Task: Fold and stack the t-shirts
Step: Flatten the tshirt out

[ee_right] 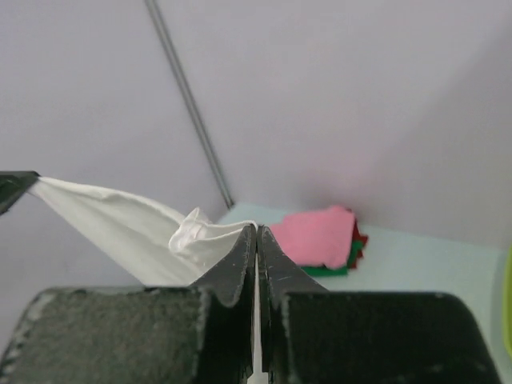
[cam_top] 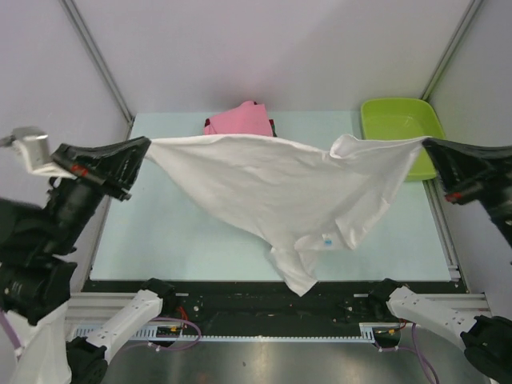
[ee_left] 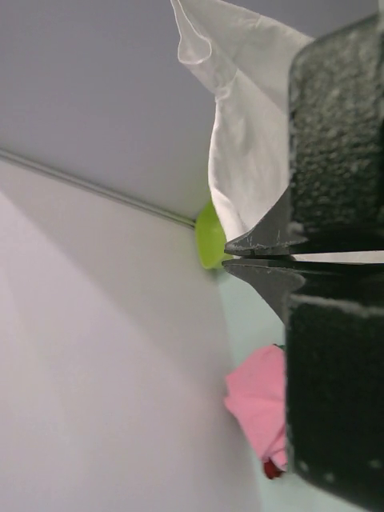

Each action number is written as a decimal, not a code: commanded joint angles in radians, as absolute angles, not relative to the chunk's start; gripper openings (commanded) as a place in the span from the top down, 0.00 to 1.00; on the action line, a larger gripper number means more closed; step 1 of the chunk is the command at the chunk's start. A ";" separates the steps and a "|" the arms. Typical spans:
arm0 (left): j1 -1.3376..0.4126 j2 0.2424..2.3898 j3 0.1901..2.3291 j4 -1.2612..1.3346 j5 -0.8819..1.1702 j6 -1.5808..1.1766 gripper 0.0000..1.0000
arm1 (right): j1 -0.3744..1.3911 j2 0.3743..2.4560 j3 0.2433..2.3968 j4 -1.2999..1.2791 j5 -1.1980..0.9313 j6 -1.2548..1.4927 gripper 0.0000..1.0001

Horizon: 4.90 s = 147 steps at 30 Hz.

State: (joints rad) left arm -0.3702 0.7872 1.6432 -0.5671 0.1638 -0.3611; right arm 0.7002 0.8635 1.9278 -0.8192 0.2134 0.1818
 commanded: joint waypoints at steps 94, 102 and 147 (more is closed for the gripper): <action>0.025 1.881 1.540 -0.268 0.040 -0.514 1.00 | 0.170 2.244 2.238 -0.363 0.075 0.192 1.00; 0.025 1.934 1.589 -0.282 0.044 -0.508 1.00 | 0.170 2.309 2.261 -0.379 0.064 0.192 1.00; -0.330 1.189 0.790 -0.643 -0.261 -0.679 0.14 | 0.825 1.211 1.129 -0.459 0.448 0.367 0.02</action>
State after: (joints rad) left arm -0.3252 1.1999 0.8265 -0.5861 -0.1905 -0.6193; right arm 0.8127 1.2961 1.1816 -0.4763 0.3939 0.3149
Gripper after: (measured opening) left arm 0.870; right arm 0.993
